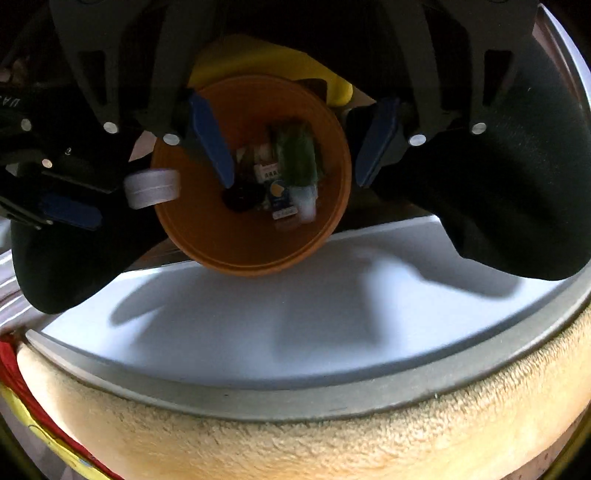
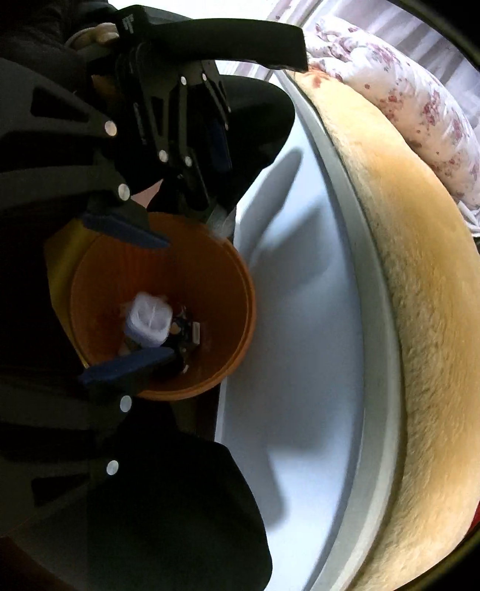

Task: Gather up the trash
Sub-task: 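Carry cap and spray bottle over the orange bin and open both tools, then grasp the small blue-labelled white bottle with the left tool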

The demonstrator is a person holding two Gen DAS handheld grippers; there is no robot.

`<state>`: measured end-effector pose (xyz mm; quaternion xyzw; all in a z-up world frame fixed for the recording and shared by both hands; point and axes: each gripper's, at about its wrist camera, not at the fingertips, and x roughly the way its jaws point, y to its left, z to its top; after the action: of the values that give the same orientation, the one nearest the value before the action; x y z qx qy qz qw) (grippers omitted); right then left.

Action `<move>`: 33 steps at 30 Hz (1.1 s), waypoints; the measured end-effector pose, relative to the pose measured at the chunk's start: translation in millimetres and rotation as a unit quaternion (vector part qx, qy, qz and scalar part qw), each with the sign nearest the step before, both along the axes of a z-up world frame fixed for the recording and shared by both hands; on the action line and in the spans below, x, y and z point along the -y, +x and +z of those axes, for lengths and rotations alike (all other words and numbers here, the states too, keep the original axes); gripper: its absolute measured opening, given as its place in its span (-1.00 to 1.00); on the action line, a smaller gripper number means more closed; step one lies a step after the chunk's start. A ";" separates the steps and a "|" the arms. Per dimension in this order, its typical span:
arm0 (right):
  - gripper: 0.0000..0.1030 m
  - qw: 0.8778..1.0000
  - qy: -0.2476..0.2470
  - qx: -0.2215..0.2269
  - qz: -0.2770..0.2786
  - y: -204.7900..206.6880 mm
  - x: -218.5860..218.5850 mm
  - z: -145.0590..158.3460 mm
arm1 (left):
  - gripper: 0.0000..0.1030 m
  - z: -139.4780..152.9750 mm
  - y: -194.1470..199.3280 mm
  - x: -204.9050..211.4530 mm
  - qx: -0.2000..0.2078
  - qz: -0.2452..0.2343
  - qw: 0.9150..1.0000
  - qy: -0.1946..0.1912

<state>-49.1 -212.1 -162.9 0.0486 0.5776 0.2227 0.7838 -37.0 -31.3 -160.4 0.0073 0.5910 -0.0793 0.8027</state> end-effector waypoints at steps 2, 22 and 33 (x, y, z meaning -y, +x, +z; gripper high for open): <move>0.08 1.000 0.002 0.003 -0.006 0.1 2.6 1.5 | 0.31 -0.8 0.3 -2.1 -0.002 0.003 1.000 0.001; 0.35 0.997 0.033 0.057 -0.040 -0.3 26.8 13.5 | 0.55 172.9 117.8 5.7 0.147 0.063 0.985 -0.066; 0.37 0.996 0.063 0.052 -0.048 5.5 39.9 2.5 | 0.55 154.5 267.0 30.9 0.087 0.196 0.973 -0.089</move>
<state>-43.7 -252.0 -160.3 0.1137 0.5178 0.2230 0.8181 230.0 -62.2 -6.0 -0.1733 0.4996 0.0287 0.8483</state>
